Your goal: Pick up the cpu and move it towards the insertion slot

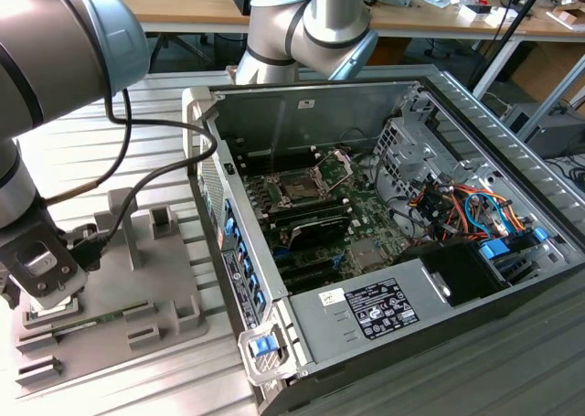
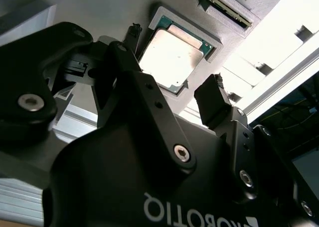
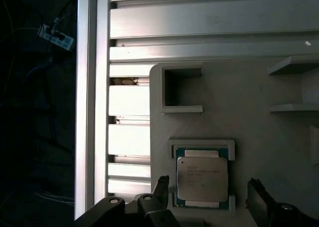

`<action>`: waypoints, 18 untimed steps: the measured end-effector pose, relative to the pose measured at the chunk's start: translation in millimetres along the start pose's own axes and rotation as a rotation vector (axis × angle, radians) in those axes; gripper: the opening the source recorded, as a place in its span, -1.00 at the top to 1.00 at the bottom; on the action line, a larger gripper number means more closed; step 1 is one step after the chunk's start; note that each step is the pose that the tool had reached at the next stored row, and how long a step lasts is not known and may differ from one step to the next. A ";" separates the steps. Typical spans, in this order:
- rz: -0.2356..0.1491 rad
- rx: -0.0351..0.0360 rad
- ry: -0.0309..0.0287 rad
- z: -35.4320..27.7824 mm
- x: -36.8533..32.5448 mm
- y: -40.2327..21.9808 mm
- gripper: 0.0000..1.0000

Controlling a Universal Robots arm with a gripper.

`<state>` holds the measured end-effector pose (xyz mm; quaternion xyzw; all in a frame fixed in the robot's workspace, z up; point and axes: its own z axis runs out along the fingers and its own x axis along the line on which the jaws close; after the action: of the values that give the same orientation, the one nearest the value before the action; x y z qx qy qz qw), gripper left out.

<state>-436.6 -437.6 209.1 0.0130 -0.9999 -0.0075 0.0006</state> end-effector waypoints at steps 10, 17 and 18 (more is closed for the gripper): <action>0.000 0.0000 0.0000 3.1 0.0 0.0 -0.44; 0.000 0.0000 -0.0001 5.7 0.0 -0.1 -0.44; 0.000 0.0000 0.0000 6.1 0.0 -0.1 -0.44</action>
<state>-436.6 -437.6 203.0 0.0130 -0.9999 -0.0075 0.0006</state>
